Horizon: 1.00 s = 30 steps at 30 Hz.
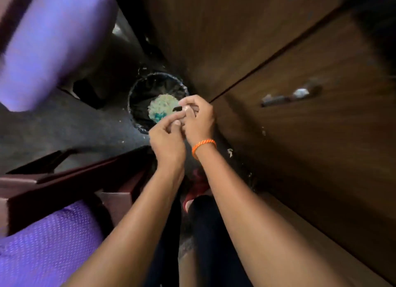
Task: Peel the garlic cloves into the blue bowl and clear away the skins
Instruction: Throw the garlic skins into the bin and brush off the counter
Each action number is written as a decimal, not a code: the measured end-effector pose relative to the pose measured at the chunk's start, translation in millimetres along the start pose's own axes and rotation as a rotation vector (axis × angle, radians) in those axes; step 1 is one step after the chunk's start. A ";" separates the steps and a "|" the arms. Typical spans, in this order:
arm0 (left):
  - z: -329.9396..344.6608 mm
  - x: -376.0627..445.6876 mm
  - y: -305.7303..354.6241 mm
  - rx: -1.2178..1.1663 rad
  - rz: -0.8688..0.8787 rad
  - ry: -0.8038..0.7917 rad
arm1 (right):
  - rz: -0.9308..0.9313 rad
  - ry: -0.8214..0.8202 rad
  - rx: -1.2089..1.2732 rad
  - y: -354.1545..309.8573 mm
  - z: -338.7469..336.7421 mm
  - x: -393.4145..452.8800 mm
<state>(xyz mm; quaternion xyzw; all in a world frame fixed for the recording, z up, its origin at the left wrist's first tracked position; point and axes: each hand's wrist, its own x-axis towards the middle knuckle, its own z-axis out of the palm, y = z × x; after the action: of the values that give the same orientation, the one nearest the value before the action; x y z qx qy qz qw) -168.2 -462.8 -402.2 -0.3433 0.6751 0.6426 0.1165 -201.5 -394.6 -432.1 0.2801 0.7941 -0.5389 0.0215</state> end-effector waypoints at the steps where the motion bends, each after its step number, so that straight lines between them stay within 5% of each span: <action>1: 4.1 17.6 -15.3 0.007 -0.025 0.006 | 0.048 -0.023 0.002 20.4 18.3 15.3; 10: 37.2 154.0 -82.2 -0.094 -0.311 -0.004 | 0.214 -0.265 0.056 121.6 134.8 109.7; 15: 42.8 212.6 -105.7 -0.124 -0.427 -0.276 | 0.290 -0.265 0.163 134.5 153.9 107.4; 19: 40.1 241.6 -128.6 -0.351 -0.536 -0.094 | 0.461 -0.185 0.295 150.0 150.9 101.4; 23: 37.3 257.3 -140.0 -0.117 -0.411 -0.144 | 0.373 -0.062 0.151 172.8 143.5 104.8; 30: 31.3 261.1 -143.4 0.327 -0.215 0.170 | 0.310 0.014 -0.048 173.3 146.9 123.7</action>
<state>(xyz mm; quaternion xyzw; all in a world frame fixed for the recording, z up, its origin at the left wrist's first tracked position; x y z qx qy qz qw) -281.6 -506.2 -676.0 -0.4430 0.7371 0.4771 0.1810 -263.9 -424.5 -681.3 0.4022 0.7543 -0.5079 0.1058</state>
